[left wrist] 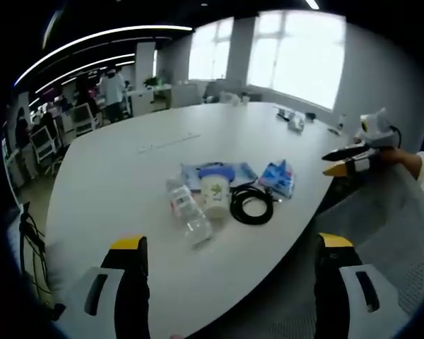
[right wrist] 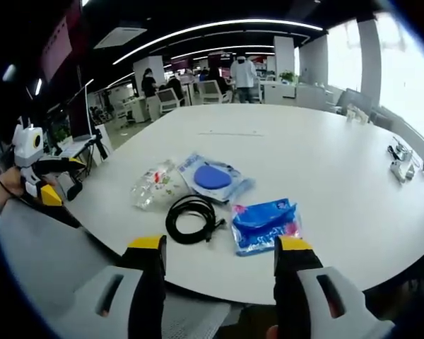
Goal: Arrange the tabletop items into an orderly group along one side of the table until the central work area is clear of visible clutter.
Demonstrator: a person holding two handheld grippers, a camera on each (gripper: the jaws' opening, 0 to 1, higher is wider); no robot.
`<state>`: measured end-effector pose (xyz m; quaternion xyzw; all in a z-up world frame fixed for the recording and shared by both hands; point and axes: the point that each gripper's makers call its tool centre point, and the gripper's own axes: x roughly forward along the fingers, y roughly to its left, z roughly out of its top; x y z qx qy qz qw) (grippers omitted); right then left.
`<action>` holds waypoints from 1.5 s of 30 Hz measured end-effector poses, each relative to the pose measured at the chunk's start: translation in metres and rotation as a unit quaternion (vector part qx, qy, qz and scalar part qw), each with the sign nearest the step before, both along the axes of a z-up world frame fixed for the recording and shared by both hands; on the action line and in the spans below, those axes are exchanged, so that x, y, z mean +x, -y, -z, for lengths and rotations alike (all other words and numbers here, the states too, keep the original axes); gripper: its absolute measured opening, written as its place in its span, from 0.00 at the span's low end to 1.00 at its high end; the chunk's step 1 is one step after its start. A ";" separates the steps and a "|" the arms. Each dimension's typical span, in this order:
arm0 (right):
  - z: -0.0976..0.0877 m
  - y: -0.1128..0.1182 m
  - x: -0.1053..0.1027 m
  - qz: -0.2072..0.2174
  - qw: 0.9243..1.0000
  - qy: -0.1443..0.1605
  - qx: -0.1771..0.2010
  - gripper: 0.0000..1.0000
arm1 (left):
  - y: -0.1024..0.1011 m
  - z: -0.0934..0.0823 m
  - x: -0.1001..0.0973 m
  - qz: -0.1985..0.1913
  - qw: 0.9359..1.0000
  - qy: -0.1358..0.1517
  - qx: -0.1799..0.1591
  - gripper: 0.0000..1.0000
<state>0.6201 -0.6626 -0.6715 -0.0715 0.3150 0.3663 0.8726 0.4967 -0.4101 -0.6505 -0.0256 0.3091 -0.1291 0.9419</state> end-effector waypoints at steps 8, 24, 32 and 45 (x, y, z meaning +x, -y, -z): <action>-0.001 -0.001 -0.001 0.002 1.000 -0.001 0.003 0.57 | -0.002 0.000 0.000 0.001 1.000 0.000 0.008 0.94; 0.001 0.001 0.001 0.006 1.000 -0.002 0.003 0.57 | -0.004 -0.001 0.000 -0.003 1.000 0.001 0.007 0.94; 0.001 0.001 0.000 0.008 1.000 -0.002 0.003 0.57 | -0.004 0.000 -0.001 -0.002 1.000 0.000 0.012 0.93; 0.004 0.005 0.000 0.005 1.000 -0.001 -0.014 0.56 | -0.002 0.006 -0.003 0.002 1.000 -0.014 0.010 0.92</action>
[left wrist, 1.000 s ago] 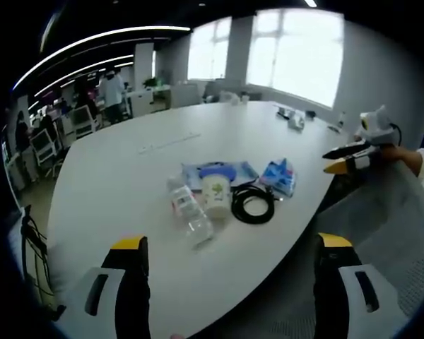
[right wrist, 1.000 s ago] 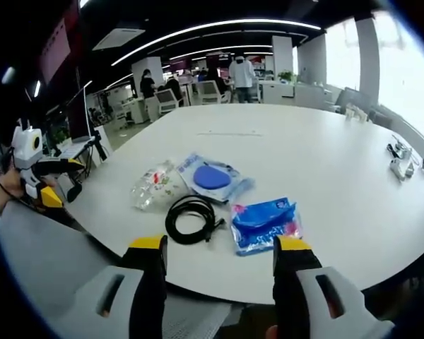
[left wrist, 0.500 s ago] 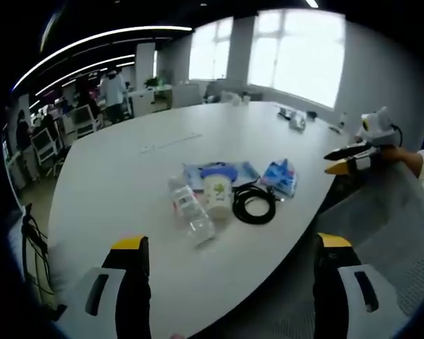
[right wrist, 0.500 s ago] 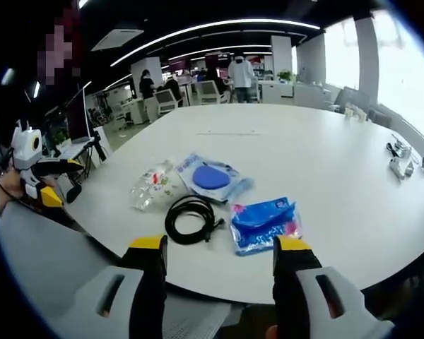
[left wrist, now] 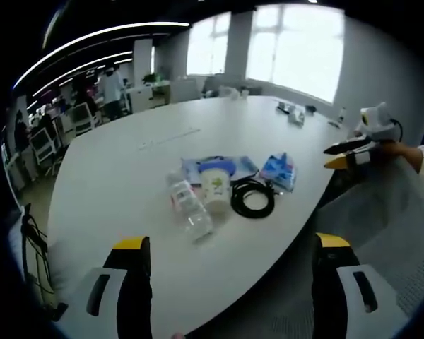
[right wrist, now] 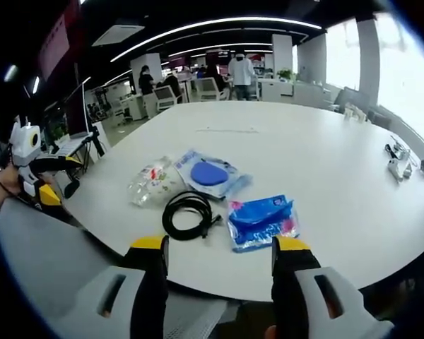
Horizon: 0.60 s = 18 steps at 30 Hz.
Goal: Arrange the tabletop items into an orderly group along one side of the table until the central work area is clear of visible clutter.
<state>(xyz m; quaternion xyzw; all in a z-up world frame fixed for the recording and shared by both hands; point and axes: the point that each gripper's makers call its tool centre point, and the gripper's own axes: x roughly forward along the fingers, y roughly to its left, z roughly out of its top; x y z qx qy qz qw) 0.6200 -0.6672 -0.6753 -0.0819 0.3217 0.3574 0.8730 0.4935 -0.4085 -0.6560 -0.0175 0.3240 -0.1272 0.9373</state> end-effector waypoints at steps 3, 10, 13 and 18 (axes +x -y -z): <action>-0.001 0.001 0.000 0.000 1.000 0.005 -0.006 0.55 | -0.003 -0.002 0.002 -0.009 1.000 0.003 -0.011 0.91; -0.002 0.002 -0.001 0.003 1.000 0.014 -0.021 0.54 | -0.011 -0.001 0.003 -0.024 1.000 0.005 -0.008 0.90; -0.004 0.003 -0.003 0.002 0.999 0.018 -0.032 0.54 | -0.010 -0.005 0.006 -0.026 1.000 0.007 -0.017 0.89; 0.000 0.003 0.001 0.000 0.999 0.008 -0.031 0.54 | -0.009 -0.009 0.021 -0.026 0.999 -0.012 -0.033 0.88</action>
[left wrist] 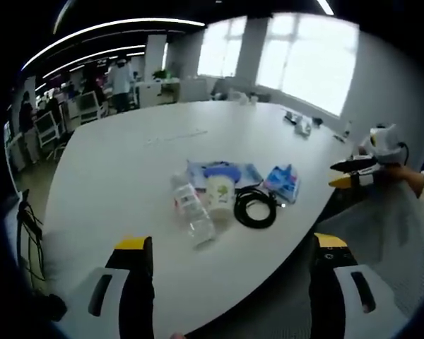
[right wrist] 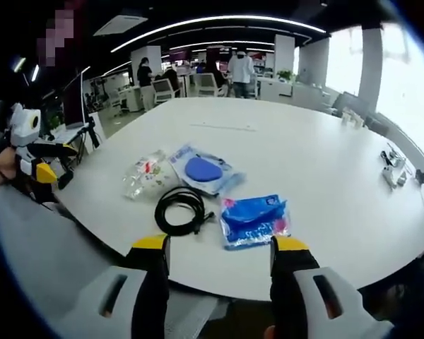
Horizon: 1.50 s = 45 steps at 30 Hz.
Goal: Arrange the tabletop items into an orderly group along one side of the table until the central work area is clear of visible clutter.
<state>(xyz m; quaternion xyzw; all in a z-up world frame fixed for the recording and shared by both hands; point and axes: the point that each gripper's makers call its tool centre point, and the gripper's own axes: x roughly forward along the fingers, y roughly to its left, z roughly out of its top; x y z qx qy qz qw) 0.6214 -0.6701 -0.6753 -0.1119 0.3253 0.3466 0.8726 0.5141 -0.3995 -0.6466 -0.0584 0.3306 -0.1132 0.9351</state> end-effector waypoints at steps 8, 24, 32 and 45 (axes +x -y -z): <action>0.001 0.000 0.001 -0.003 1.000 -0.001 0.004 0.55 | -0.006 0.000 0.034 0.022 1.000 -0.003 0.019 0.87; 0.002 0.014 0.009 0.032 0.999 0.004 -0.003 0.53 | -0.021 0.039 0.074 0.007 0.998 -0.050 0.032 0.87; 0.002 0.017 0.010 0.053 0.999 -0.002 0.013 0.53 | -0.029 0.061 0.084 -0.012 0.997 -0.072 0.032 0.87; 0.001 0.017 0.009 0.062 0.998 -0.006 0.020 0.53 | -0.033 0.094 0.096 -0.032 0.993 -0.112 0.019 0.83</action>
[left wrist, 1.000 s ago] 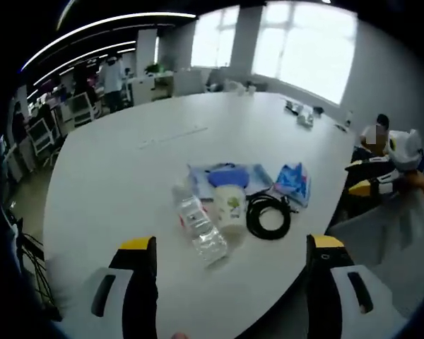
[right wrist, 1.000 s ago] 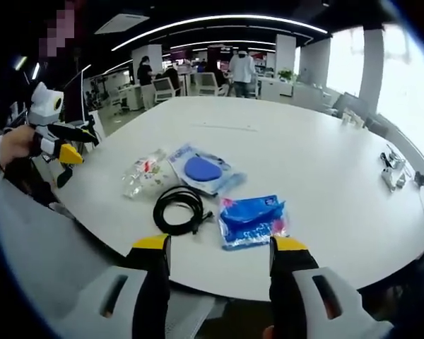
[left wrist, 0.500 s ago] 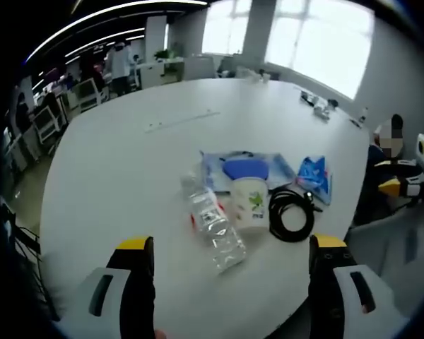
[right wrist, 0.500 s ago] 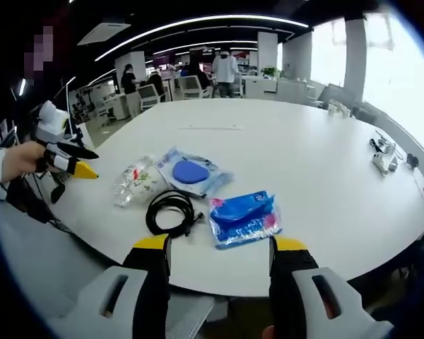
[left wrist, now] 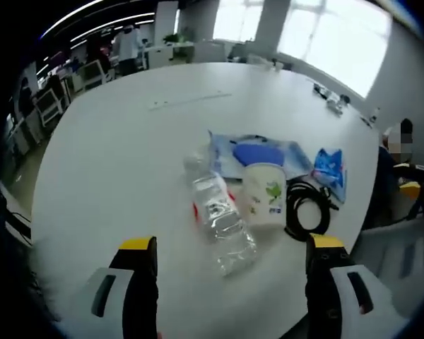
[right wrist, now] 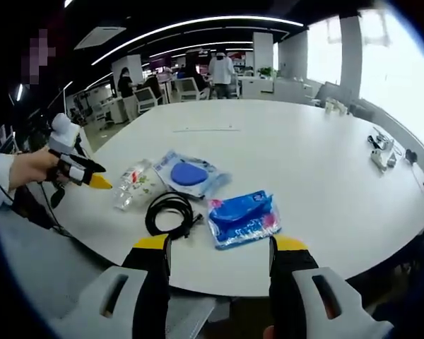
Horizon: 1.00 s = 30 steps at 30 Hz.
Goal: Arrange the tabletop items into an orderly group along one side of the table until the central work area is clear of visible clutter.
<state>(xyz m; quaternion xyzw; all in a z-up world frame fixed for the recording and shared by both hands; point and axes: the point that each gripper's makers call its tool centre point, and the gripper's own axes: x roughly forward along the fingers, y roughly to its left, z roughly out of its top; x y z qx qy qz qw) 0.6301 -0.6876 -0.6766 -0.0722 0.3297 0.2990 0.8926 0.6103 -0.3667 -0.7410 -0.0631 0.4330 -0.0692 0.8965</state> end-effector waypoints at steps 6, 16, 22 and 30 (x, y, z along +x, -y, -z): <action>0.000 0.002 0.002 0.006 1.000 0.003 -0.002 0.53 | -0.001 0.010 0.004 -0.006 1.000 -0.014 -0.004 0.79; 0.001 0.004 0.003 0.012 1.000 0.000 -0.002 0.53 | -0.003 0.025 0.014 -0.013 0.999 -0.028 0.011 0.81; 0.000 0.005 0.003 0.016 1.000 -0.001 -0.003 0.53 | -0.001 0.034 0.015 -0.008 0.999 -0.042 0.019 0.82; 0.001 0.006 0.004 0.022 1.000 -0.003 0.000 0.53 | -0.002 0.044 0.016 -0.005 0.998 -0.061 0.029 0.80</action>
